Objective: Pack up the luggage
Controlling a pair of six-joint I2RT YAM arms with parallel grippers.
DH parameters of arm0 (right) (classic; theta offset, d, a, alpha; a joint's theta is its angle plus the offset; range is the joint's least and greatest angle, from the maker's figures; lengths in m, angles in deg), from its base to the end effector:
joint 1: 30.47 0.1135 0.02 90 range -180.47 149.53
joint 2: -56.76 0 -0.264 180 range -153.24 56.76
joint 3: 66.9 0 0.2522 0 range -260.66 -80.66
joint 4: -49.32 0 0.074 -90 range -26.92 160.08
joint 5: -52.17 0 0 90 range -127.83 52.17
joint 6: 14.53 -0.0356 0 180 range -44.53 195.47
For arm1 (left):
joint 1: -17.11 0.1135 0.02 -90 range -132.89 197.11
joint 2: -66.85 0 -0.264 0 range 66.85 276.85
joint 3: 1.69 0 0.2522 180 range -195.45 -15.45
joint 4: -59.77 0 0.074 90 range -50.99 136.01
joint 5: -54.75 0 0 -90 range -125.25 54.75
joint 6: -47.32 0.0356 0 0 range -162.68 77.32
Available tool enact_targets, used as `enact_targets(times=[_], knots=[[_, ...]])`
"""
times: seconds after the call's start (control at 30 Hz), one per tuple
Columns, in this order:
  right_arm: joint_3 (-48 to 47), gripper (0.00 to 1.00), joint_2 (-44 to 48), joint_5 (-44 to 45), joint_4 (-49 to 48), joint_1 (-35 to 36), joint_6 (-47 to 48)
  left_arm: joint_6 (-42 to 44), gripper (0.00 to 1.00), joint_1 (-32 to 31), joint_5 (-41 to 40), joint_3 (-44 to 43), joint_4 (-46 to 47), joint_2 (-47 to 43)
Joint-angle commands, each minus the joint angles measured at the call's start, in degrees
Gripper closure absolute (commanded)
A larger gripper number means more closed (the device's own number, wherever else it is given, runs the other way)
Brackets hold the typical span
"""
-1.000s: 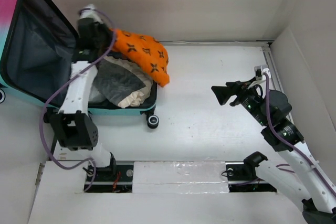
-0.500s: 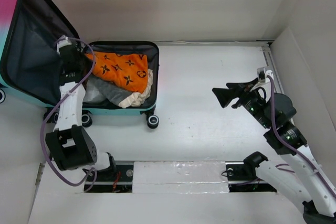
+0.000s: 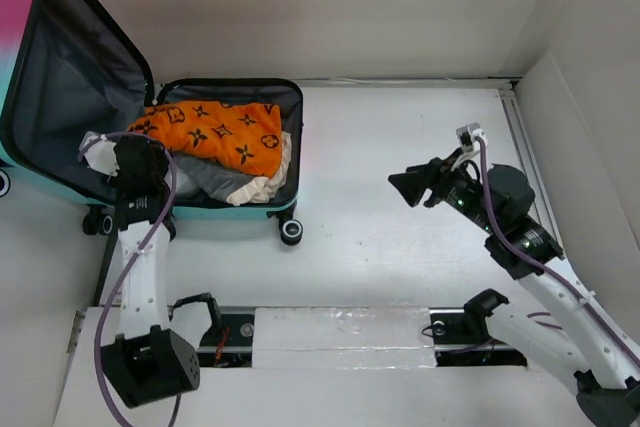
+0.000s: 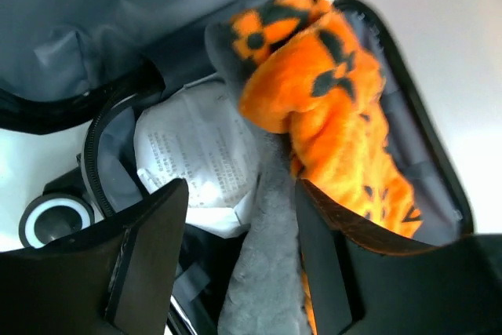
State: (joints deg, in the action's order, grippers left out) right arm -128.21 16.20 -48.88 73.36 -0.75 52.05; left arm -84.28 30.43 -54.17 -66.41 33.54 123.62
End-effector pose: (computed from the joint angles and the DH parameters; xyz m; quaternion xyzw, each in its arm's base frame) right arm 0.1391 0.0872 0.3683 -0.1058 0.7190 0.3683 0.5798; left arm 0.2186 0.0636 0.3354 -0.4541 0.6650 -0.0120 0.5929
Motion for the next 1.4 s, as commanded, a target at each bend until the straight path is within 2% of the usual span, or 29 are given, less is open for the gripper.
enact_targets(times=[0.0,0.03,0.07,0.13,0.2,0.27,0.3,0.37,0.4,0.53,0.6,0.67,0.7,0.77,0.87,0.9,1.0,1.13,1.2,1.37], knots=[[0.88,0.36,-1.54,-3.01,-4.74,0.78,-0.31,0.63,0.47,0.21,0.43,1.13,1.47,-3.68],[1.49,0.54,-1.54,-3.80,-5.44,1.39,-0.31,2.21,0.47,-0.92,1.68,1.13,2.44,-6.38],[2.02,0.76,-2.24,-4.59,-5.45,1.40,-0.31,5.10,0.47,-2.23,1.69,-0.18,3.15,-7.72],[2.02,0.88,-2.95,-5.20,-5.98,1.93,-0.31,7.49,0.47,-4.26,1.69,-4.90,1.93,-9.66],[2.02,0.94,-4.35,-6.35,-5.98,2.54,0.30,10.12,0.48,-4.27,-0.75,-9.92,-1.48,-12.64],[2.02,0.89,-4.36,-6.88,-5.98,3.15,0.30,12.15,0.48,-4.27,-5.49,-12.22,-4.57,-14.22],[2.02,0.82,-4.88,-6.88,-5.98,3.16,0.91,13.12,0.48,-4.27,-8.47,-12.76,-6.50,-15.19],[2.54,0.75,-4.88,-8.27,-5.98,3.68,1.44,15.49,0.47,-4.27,-16.54,-12.76,-7.47,-17.12],[2.55,0.68,-5.41,-9.42,-6.76,4.29,1.45,15.50,0.47,-4.27,-20.77,-12.76,-9.22,-17.92],[2.55,0.53,-6.03,-10.84,-6.77,5.70,2.06,14.09,0.47,-4.27,-26.42,-12.76,-12.23,-20.38],[2.55,0.49,-6.03,-10.84,-6.77,6.31,2.68,15.31,0.44,-4.27,-31.58,-11.71,-12.23,-20.91],[3.16,0.46,-6.03,-10.84,-6.77,6.94,3.20,16.99,0.37,-4.27,-36.34,-10.75,-11.44,-20.30],[3.16,0.45,-5.50,-10.84,-6.77,7.54,3.20,17.00,0.35,-4.27,-42.11,-10.22,-11.44,-19.08],[3.78,0.45,-4.80,-10.84,-6.77,8.08,3.20,17.87,0.30,-4.27,-44.36,-10.21,-10.22,-15.48],[5.09,0.43,-3.48,-10.31,-6.24,8.61,3.20,14.98,0.29,-4.27,-44.97,-17.40,-13.71,-9.94],[5.79,0.43,-3.48,-10.31,-6.24,8.61,3.20,16.37,0.29,-4.27,-45.85,-18.64,-13.46,-8.88],[6.42,0.43,-2.34,-9.09,-5.71,9.13,3.20,17.61,0.28,-4.27,-52.79,-21.81,-14.95,-1.95],[7.65,0.43,-0.67,-9.08,-5.19,9.13,3.20,20.07,0.28,-2.78,-51.58,-24.09,-13.28,4.12],[7.65,0.43,-0.05,-8.03,-4.66,9.13,3.20,17.52,0.29,-2.16,-51.48,-25.68,-15.91,7.19],[8.26,0.43,0.48,-7.50,-3.96,9.66,3.20,19.45,0.33,-2.16,-53.76,-26.30,-15.92,8.96]])
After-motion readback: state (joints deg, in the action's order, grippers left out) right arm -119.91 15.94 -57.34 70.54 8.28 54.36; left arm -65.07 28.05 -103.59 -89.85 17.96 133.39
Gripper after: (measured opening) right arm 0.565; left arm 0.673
